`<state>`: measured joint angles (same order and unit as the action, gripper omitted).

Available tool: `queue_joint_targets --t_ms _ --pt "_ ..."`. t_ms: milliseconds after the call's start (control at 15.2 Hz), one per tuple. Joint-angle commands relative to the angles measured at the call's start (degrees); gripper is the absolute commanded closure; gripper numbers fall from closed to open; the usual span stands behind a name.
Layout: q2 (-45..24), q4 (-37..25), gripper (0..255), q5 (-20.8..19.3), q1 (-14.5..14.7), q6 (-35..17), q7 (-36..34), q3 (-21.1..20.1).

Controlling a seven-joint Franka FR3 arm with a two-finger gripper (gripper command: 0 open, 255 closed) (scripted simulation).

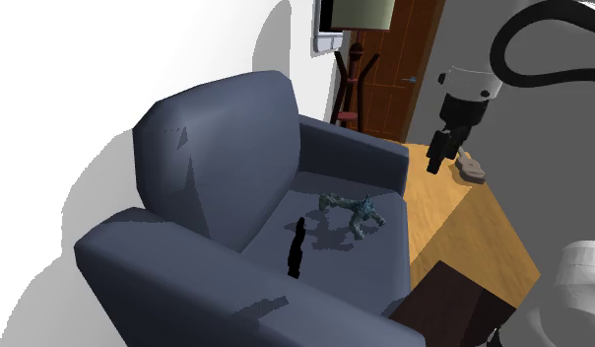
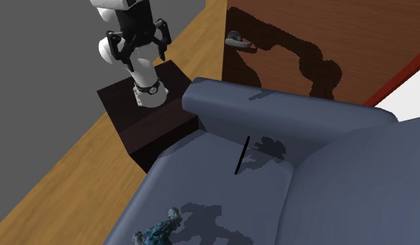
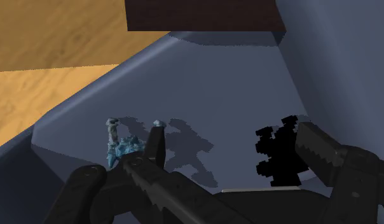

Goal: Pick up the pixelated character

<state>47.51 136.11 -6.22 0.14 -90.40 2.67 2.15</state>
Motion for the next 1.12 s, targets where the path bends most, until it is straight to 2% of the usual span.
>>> queue_joint_targets --t_ms 0,528,1056 --pt "0.0 0.0 0 0.0 0.0 0.0 0.0 0.0" --pt "-8.1 3.5 0 7.3 -1.5 -10.5 -20.8 -9.6" --pt "-22.6 0.5 0 11.0 -3.8 -21.6 -40.8 -18.2"
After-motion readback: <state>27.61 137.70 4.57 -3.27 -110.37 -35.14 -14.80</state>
